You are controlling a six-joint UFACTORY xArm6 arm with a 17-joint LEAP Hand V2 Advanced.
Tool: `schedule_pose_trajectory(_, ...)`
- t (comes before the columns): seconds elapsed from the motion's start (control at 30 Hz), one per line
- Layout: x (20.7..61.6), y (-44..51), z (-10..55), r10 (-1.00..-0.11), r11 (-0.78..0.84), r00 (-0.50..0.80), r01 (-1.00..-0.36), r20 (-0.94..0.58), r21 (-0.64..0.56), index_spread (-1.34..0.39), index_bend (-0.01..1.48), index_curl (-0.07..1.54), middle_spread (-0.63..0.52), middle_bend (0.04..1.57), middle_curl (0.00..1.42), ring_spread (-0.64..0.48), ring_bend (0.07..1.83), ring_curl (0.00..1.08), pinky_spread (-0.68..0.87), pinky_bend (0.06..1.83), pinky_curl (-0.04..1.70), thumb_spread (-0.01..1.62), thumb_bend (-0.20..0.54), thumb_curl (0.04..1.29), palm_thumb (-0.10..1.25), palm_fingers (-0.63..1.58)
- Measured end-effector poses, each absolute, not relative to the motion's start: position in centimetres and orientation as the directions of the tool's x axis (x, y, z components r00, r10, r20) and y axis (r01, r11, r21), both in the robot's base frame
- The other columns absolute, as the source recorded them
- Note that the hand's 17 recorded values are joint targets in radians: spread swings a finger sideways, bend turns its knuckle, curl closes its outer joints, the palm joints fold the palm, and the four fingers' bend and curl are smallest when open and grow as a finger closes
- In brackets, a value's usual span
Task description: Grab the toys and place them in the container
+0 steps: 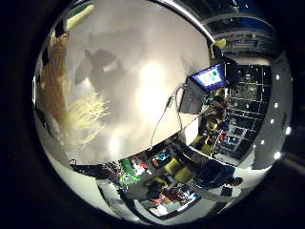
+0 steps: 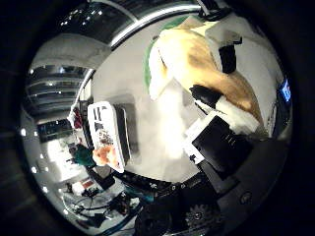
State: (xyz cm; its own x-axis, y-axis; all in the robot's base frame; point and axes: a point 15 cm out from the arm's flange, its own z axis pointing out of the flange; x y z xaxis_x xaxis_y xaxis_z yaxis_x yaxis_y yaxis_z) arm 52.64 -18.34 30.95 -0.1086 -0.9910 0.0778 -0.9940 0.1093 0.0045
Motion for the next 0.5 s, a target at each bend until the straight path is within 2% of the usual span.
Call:
schedule_pose_trajectory(0.17, 48.8, -11.0, 33.9, -0.999, -0.002, 0.006, -0.997, 0.046, 0.073, -0.38, 1.13, 0.61, -0.34, 0.61, 0.50, -0.10, 0.18, 0.11, 0.40, 0.19, 0.14, 0.89, -0.020, 0.50, 1.06, 0.53)
schedule_pose_trajectory(0.5, 42.2, 10.2, 32.0, -0.967, -0.254, 0.255, -0.963, 0.006, 0.089, -0.37, 1.14, 0.60, -0.34, 0.60, 0.52, -0.10, 0.18, 0.12, 0.40, 0.18, 0.14, 0.91, -0.020, 0.51, 1.05, 0.53)
